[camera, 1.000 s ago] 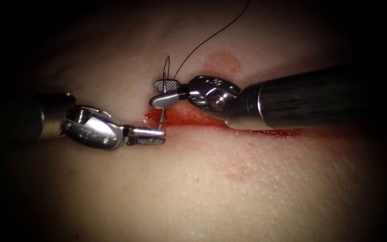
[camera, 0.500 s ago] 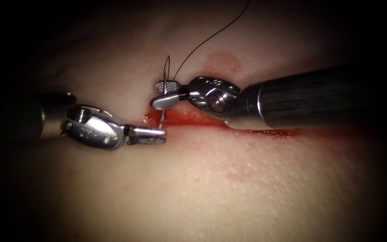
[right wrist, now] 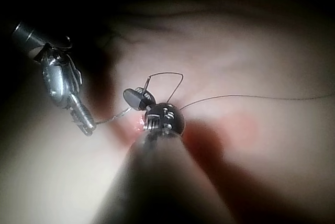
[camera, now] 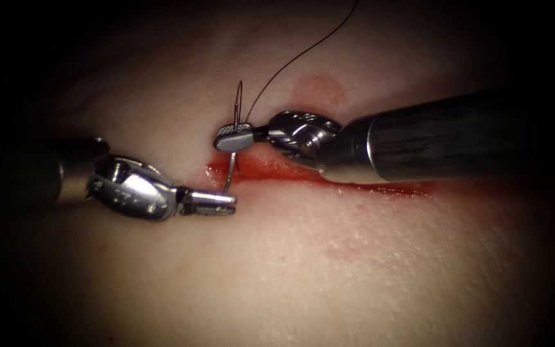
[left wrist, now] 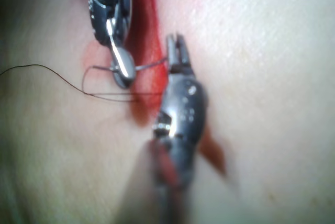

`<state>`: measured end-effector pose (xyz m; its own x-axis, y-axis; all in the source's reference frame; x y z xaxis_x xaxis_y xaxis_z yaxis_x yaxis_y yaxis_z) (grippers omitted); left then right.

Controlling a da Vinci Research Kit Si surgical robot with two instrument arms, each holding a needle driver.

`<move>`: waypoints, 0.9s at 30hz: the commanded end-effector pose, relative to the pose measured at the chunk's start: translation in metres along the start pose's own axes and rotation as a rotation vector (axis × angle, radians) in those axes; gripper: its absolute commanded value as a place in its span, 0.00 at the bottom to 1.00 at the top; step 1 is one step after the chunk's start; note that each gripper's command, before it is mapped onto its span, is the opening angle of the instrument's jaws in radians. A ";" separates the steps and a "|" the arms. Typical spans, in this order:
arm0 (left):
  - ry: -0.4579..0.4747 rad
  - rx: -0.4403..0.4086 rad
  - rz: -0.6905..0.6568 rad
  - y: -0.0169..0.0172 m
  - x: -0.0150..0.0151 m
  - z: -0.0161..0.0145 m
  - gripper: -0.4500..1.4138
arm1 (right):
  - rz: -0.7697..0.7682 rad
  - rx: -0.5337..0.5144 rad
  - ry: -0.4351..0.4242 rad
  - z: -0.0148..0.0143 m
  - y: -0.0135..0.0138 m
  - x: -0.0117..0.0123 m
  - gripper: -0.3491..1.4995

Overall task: Wound Closure
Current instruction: Pass the needle from the left gripper to the right gripper.

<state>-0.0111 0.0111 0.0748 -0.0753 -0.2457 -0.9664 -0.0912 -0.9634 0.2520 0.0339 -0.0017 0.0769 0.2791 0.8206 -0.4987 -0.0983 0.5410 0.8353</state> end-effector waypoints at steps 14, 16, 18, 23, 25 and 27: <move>0.001 -0.002 0.000 0.0005 -0.0006 0.0005 0.05 | 0.010 -0.012 0.037 0.0001 0.0001 0.0001 0.00; 0.001 -0.001 -0.002 0.0003 -0.0006 0.0006 0.05 | 0.009 -0.012 0.037 0.0001 0.0000 0.0001 0.00; 0.003 -0.001 -0.045 0.0002 -0.0006 0.0007 0.23 | 0.015 -0.011 0.034 0.0001 -0.0001 0.0001 0.00; -0.005 -0.012 -0.123 0.0001 -0.0007 0.0010 0.34 | 0.015 -0.014 0.035 0.0000 0.0000 0.0001 0.00; -0.016 -0.030 -0.152 0.0001 -0.0007 0.0011 0.36 | 0.015 -0.014 0.035 0.0000 0.0000 0.0000 0.00; -0.026 -0.048 -0.175 0.0001 -0.0007 0.0010 0.37 | 0.015 -0.011 0.034 -0.0001 0.0001 0.0001 0.00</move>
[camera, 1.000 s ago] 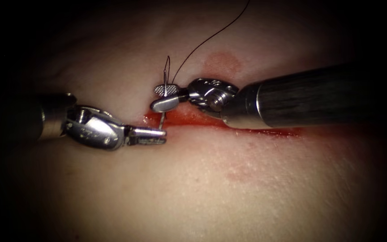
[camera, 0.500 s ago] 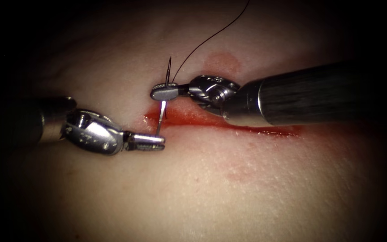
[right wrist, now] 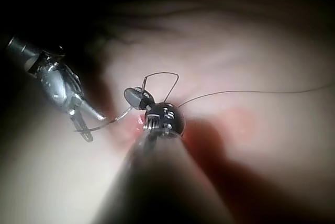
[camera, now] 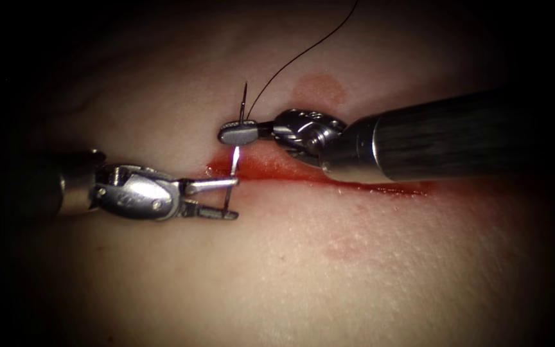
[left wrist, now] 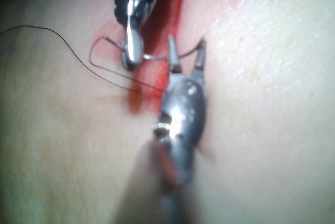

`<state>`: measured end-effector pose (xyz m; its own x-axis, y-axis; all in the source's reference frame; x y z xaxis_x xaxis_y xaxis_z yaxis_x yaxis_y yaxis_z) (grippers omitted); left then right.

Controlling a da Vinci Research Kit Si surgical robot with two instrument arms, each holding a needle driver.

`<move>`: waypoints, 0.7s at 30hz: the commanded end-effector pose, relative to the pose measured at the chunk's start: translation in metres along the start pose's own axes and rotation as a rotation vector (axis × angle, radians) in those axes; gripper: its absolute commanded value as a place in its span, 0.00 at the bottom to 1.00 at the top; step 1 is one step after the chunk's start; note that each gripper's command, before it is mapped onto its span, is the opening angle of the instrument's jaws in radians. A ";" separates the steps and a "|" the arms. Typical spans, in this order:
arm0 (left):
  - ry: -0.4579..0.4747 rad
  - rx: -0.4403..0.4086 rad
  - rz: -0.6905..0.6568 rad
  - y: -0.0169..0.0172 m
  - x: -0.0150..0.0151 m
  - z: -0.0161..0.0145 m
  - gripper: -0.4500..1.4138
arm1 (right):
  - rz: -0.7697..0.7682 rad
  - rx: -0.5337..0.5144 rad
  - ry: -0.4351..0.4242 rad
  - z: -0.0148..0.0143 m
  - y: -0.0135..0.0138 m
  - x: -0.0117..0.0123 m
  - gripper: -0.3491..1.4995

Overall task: Wound Closure
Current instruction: Pass the needle from the left gripper to the right gripper.

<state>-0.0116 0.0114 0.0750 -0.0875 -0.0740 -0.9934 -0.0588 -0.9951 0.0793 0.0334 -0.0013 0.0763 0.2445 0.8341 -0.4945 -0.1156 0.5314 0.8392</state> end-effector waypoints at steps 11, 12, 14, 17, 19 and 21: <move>0.003 -0.144 -0.044 0.0008 -0.0001 -0.0002 0.38 | 0.008 -0.033 0.020 -0.0006 0.0012 -0.0004 0.00; 0.002 -0.158 -0.043 0.0009 -0.0001 -0.0002 0.37 | 0.010 -0.034 0.029 -0.0007 0.0013 -0.0003 0.00; -0.004 -0.185 -0.046 0.0010 -0.0001 -0.0004 0.37 | 0.014 -0.041 0.037 -0.0009 0.0013 -0.0001 0.00; -0.005 -0.204 -0.049 0.0011 -0.0001 -0.0007 0.36 | 0.019 -0.042 0.047 -0.0011 0.0014 0.0002 0.00; -0.006 -0.220 -0.048 0.0011 -0.0001 -0.0010 0.36 | 0.022 -0.041 0.049 -0.0013 0.0015 0.0004 0.00; -0.003 -0.227 -0.048 0.0011 -0.0001 -0.0011 0.36 | 0.024 -0.042 0.055 -0.0015 0.0016 0.0004 0.00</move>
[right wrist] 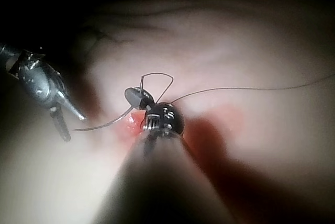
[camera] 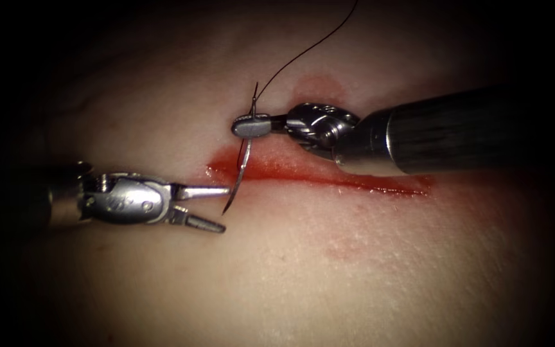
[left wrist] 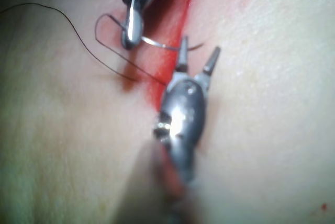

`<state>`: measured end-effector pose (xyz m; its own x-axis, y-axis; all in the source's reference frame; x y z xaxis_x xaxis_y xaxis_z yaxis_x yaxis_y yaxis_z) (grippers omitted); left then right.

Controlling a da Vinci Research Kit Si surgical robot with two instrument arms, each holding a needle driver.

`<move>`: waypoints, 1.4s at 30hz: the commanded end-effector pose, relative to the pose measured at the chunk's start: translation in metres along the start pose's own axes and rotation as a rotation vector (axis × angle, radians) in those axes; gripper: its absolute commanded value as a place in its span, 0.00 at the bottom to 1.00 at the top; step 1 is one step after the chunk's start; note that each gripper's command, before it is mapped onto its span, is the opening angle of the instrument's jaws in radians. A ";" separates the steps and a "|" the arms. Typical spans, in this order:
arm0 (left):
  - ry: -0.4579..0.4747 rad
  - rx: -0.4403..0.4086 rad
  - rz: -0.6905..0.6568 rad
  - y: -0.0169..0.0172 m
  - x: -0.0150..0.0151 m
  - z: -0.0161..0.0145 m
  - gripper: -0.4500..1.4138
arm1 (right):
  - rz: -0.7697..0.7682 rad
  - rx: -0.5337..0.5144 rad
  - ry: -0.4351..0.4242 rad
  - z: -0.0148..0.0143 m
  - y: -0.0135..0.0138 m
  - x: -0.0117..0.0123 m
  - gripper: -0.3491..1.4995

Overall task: Wound Closure
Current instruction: Pass the needle from the left gripper to the right gripper, then throw the needle through the bottom of the incision.

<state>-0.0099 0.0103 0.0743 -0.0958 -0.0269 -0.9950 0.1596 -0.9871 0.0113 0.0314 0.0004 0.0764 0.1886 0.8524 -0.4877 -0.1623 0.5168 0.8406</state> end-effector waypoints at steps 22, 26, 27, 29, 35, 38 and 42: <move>-0.110 0.062 -0.149 -0.0033 -0.0036 -0.0004 0.10 | -0.140 -0.053 -0.043 -0.0012 -0.0001 0.0005 0.00; -0.147 0.077 -0.162 -0.0037 -0.0051 0.0000 0.05 | -0.167 -0.061 -0.054 -0.0013 -0.0002 0.0007 0.00; -0.160 0.074 -0.166 -0.0038 -0.0056 0.0001 0.05 | -0.172 -0.064 -0.060 -0.0013 -0.0002 0.0007 0.00; -0.178 0.064 -0.169 -0.0039 -0.0063 0.0003 0.05 | -0.182 -0.070 -0.065 -0.0013 -0.0002 0.0008 0.00; -0.231 0.026 -0.179 -0.0035 -0.0084 0.0008 0.05 | -0.214 -0.078 -0.067 -0.0013 -0.0002 0.0010 0.00; -0.238 0.013 -0.185 -0.0034 -0.0091 0.0008 0.05 | -0.254 -0.101 -0.079 -0.0013 0.0000 0.0012 0.00; -0.260 -0.007 -0.186 -0.0036 -0.0100 0.0008 0.05 | -0.303 -0.123 -0.080 -0.0011 0.0002 0.0015 0.00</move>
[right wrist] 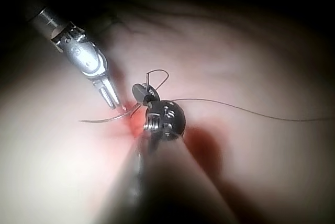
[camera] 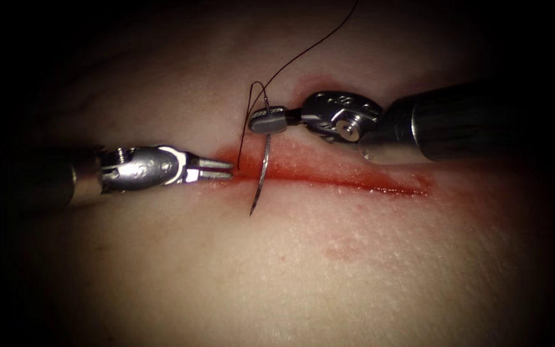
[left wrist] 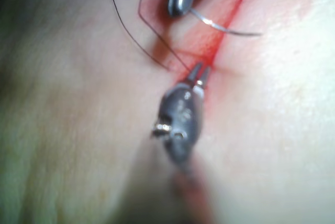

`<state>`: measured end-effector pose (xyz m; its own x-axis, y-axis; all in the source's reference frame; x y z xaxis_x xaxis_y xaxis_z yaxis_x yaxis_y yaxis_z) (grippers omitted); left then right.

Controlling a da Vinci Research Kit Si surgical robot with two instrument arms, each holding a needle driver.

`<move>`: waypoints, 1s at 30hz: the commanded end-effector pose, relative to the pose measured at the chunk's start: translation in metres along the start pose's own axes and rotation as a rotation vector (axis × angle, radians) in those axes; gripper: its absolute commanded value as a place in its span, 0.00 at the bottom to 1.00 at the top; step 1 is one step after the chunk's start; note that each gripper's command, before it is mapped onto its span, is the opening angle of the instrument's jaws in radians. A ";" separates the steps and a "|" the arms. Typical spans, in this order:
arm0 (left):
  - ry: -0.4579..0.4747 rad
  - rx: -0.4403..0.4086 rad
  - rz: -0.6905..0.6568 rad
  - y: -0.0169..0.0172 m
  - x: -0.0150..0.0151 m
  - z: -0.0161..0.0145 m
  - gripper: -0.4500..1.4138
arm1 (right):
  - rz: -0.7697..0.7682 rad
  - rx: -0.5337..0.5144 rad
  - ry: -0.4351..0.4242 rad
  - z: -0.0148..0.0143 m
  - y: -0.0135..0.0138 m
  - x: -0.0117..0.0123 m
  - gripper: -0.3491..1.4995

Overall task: Wound Closure
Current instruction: Throw the needle through the bottom of the incision.

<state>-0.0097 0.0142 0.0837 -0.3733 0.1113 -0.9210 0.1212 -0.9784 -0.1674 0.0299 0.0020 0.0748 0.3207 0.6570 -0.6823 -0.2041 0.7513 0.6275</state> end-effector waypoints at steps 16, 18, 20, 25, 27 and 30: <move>-0.128 -0.114 -0.008 0.0003 -0.0039 0.0030 0.05 | -0.194 -0.045 0.006 0.0020 0.0004 0.0000 0.00; -0.139 -0.123 -0.010 0.0002 -0.0043 0.0032 0.05 | -0.210 -0.054 0.005 0.0020 0.0005 0.0000 0.00; -0.154 -0.132 -0.011 0.0000 -0.0047 0.0035 0.05 | -0.231 -0.064 0.003 0.0020 0.0005 -0.0001 0.00; -0.167 -0.138 -0.027 -0.0006 -0.0056 0.0040 0.05 | -0.280 -0.104 -0.007 0.0019 0.0007 0.0001 0.00; -0.167 -0.136 -0.031 -0.0010 -0.0059 0.0042 0.05 | -0.288 -0.111 -0.009 0.0019 0.0008 0.0001 0.00; -0.181 -0.142 -0.032 -0.0014 -0.0065 0.0045 0.05 | -0.304 -0.120 -0.011 0.0019 0.0009 0.0001 0.00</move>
<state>-0.0111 0.0142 0.0910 -0.5423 0.0946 -0.8348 0.2309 -0.9386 -0.2563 0.0311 0.0028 0.0754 0.3955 0.3975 -0.8280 -0.2072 0.9169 0.3412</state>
